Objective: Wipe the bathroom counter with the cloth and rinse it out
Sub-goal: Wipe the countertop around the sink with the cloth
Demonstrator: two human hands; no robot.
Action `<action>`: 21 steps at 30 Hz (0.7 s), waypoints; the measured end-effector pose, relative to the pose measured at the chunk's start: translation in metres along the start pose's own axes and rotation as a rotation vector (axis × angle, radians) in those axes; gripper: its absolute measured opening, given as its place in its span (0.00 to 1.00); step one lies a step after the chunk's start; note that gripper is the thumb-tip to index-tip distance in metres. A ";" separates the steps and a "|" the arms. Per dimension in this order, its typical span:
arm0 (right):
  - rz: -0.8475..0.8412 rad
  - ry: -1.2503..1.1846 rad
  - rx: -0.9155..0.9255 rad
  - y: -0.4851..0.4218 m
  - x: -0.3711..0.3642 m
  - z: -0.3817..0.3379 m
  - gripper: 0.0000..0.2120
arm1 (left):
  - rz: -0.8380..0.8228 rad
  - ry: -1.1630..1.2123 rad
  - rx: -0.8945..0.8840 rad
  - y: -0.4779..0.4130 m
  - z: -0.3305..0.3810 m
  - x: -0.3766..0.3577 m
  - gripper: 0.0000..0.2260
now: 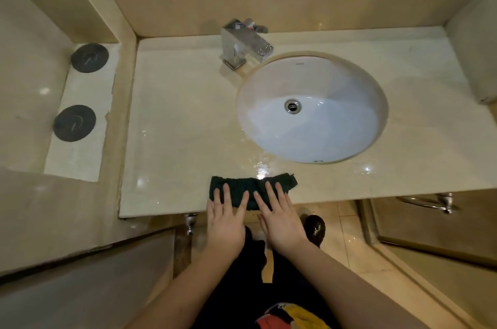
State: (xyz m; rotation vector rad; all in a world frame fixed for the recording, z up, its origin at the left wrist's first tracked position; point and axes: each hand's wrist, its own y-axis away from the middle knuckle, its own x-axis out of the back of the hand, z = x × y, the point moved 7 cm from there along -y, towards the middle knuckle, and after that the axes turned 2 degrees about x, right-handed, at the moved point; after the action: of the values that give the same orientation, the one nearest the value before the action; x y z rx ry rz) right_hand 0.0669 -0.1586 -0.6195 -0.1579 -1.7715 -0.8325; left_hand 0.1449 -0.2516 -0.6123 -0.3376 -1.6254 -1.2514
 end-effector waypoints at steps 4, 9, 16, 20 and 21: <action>-0.025 -0.056 -0.137 0.003 0.004 0.036 0.27 | -0.001 -0.001 -0.049 -0.019 0.035 0.011 0.34; 0.016 -0.101 -0.139 -0.016 0.022 0.060 0.26 | 0.014 -0.076 -0.097 -0.051 0.062 0.034 0.33; 0.010 -0.106 -0.097 -0.033 0.038 0.079 0.27 | -0.007 -0.079 -0.125 -0.082 0.081 0.056 0.28; -0.024 -0.078 -0.048 -0.009 0.032 0.094 0.31 | 0.026 -0.059 -0.139 -0.062 0.099 0.044 0.28; -0.034 -0.077 -0.049 0.001 0.026 0.102 0.28 | 0.031 -0.057 -0.152 -0.054 0.104 0.039 0.28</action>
State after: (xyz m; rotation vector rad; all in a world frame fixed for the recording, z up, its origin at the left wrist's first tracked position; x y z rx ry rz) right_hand -0.0222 -0.1042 -0.6097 -0.1943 -1.8308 -0.9053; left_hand 0.0325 -0.1997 -0.6045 -0.4954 -1.5698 -1.3559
